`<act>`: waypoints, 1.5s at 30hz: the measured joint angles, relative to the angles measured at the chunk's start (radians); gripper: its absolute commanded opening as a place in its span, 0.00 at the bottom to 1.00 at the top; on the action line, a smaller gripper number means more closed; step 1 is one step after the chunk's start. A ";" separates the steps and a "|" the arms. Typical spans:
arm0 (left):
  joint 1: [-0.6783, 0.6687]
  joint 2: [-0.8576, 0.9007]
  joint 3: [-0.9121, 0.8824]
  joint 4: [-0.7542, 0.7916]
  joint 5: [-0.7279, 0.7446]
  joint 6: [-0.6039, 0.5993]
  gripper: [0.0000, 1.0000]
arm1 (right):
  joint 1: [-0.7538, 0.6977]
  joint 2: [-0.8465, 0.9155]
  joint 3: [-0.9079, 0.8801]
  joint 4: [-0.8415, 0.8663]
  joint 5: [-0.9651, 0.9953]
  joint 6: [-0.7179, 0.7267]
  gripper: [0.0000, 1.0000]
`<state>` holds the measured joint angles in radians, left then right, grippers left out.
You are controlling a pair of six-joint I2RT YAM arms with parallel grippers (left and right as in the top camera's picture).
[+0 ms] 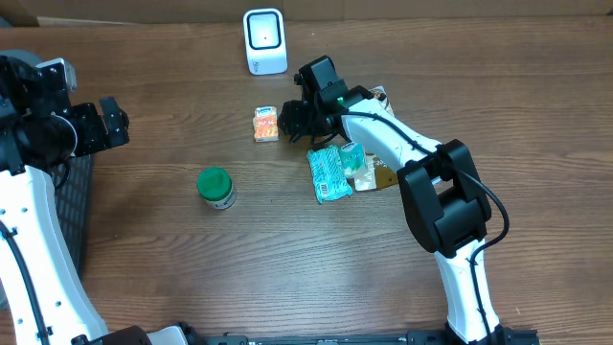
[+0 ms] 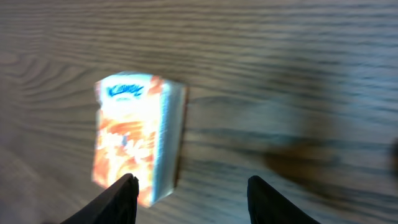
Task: Scan the item barcode
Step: 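Lift the orange Kleenex pack and hold it before the scanner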
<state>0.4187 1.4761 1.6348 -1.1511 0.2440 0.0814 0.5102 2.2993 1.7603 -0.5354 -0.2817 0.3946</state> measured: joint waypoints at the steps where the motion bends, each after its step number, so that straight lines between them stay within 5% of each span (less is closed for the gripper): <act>1: 0.000 0.000 0.000 0.000 0.000 0.000 1.00 | 0.001 0.000 0.000 0.001 -0.021 0.000 0.54; 11: 0.000 0.000 0.000 0.000 0.000 0.000 0.99 | 0.027 0.038 0.002 0.057 -0.085 -0.001 0.45; 16: 0.000 0.000 0.000 0.000 0.000 0.000 1.00 | 0.045 0.066 0.007 0.069 -0.079 0.020 0.16; 20: 0.000 0.000 0.000 0.000 0.000 0.000 1.00 | 0.048 0.073 0.008 0.078 -0.077 0.028 0.04; 29: 0.000 0.000 0.000 0.000 0.000 0.000 0.99 | 0.010 0.071 0.013 -0.008 -0.229 0.019 0.04; 45: 0.000 0.000 0.000 0.000 0.000 0.000 1.00 | -0.145 -0.235 0.020 -0.145 -1.112 -0.262 0.04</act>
<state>0.4187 1.4761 1.6348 -1.1511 0.2440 0.0814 0.3649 2.0640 1.7805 -0.6804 -1.3933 0.1329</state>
